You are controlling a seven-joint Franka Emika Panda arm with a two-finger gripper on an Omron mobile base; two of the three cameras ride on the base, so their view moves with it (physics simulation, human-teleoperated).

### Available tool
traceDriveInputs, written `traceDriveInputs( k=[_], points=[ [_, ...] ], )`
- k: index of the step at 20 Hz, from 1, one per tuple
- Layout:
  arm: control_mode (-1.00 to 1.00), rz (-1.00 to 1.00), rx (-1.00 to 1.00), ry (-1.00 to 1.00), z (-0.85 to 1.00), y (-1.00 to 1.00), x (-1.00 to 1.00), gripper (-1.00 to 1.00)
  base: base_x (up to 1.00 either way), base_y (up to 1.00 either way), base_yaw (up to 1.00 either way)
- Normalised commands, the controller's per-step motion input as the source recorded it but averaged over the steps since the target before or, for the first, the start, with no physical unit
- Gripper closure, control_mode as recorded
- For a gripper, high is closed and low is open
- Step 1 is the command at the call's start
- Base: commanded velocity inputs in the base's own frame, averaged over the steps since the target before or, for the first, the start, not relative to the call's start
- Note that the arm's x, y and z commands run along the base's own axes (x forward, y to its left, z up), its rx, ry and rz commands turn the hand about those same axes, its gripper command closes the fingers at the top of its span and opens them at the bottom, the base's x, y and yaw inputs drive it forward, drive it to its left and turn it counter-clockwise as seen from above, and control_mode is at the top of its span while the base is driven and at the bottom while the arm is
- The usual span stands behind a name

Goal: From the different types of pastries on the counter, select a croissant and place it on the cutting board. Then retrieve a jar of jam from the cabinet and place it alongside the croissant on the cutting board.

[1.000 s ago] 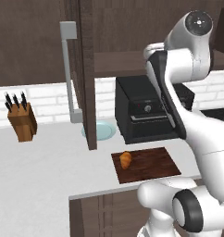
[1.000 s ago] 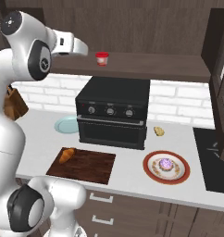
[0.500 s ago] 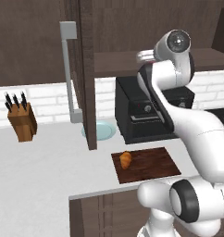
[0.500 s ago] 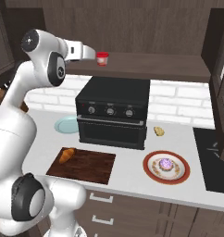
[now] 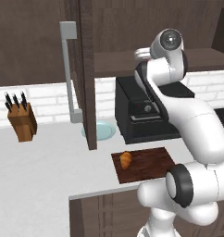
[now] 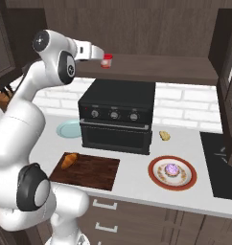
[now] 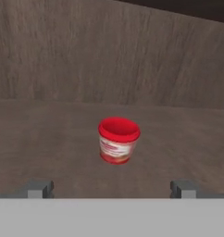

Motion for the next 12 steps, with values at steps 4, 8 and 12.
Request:
traceDriveInputs(
  k=[4,8,12],
  points=[
    [-1.0,-0.03,0.08,0.03,-0.01,-0.34,0.07,-1.0,0.0,0.0,0.0],
    [-1.0,-0.03,0.06,0.0,-0.02,-0.19,0.23,-1.0,0.0,0.0,0.0],
    [-1.0,-0.02,0.03,0.01,-0.1,-0.02,0.41,-1.0,0.0,0.0,0.0]
  ],
)
